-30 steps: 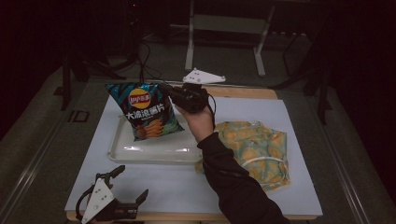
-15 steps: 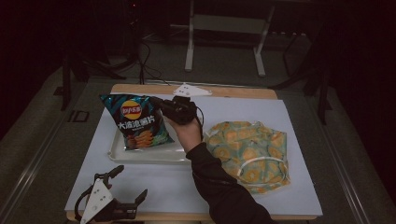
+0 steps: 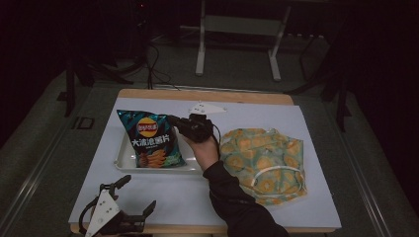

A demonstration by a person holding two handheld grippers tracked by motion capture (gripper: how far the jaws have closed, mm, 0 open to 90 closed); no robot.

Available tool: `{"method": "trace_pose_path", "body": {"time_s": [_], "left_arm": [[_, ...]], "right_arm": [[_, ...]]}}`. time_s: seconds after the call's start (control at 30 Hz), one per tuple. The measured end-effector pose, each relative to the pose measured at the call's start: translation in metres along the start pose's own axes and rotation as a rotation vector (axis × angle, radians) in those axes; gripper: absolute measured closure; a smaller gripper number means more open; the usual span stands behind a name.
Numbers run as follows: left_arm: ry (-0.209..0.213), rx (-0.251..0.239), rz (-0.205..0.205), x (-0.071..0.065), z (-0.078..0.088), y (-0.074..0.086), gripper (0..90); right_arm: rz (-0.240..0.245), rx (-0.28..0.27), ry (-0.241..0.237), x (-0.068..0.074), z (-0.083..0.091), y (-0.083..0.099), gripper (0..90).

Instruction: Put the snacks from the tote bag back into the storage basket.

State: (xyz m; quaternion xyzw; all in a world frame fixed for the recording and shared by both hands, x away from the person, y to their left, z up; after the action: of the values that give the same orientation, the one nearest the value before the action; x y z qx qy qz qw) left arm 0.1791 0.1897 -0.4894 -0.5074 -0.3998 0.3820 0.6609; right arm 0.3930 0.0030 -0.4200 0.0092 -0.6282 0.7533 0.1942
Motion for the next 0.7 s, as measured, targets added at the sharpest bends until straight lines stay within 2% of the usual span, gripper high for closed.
{"method": "trace_pose_path", "body": {"time_s": [0.33, 0.5, 0.6, 0.7], "left_arm": [[-0.001, 0.003, -0.006, -0.001, -0.001, 0.0, 0.0], [0.002, 0.004, -0.009, -0.001, -0.001, 0.0, 0.0], [0.005, 0.004, -0.01, -0.001, -0.002, 0.0, 0.0], [0.009, 0.005, -0.011, -0.002, -0.003, 0.0, 0.0]], "right_arm": [[-0.044, 0.05, 0.067, -0.009, 0.015, 0.011, 90.0], [-0.07, 0.087, 0.122, -0.018, 0.021, 0.013, 90.0], [-0.063, 0.1, 0.125, -0.021, 0.019, 0.012, 90.0], [-0.067, 0.13, 0.107, -0.03, 0.009, 0.013, 90.0]]}}
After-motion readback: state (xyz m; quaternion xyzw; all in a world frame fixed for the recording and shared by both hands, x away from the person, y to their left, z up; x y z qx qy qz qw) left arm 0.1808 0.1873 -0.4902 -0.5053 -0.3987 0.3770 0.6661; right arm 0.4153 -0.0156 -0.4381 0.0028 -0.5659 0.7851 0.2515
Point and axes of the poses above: each handheld gripper's, and its own axes: z roughly backward along the jaws, y roughly out of its underside, x roughly to its left, the point moved 3 cm from there along -z, roughly forward along the jaws, and after that the axes turned 14 degrees about -y, right-handed, at the moved point
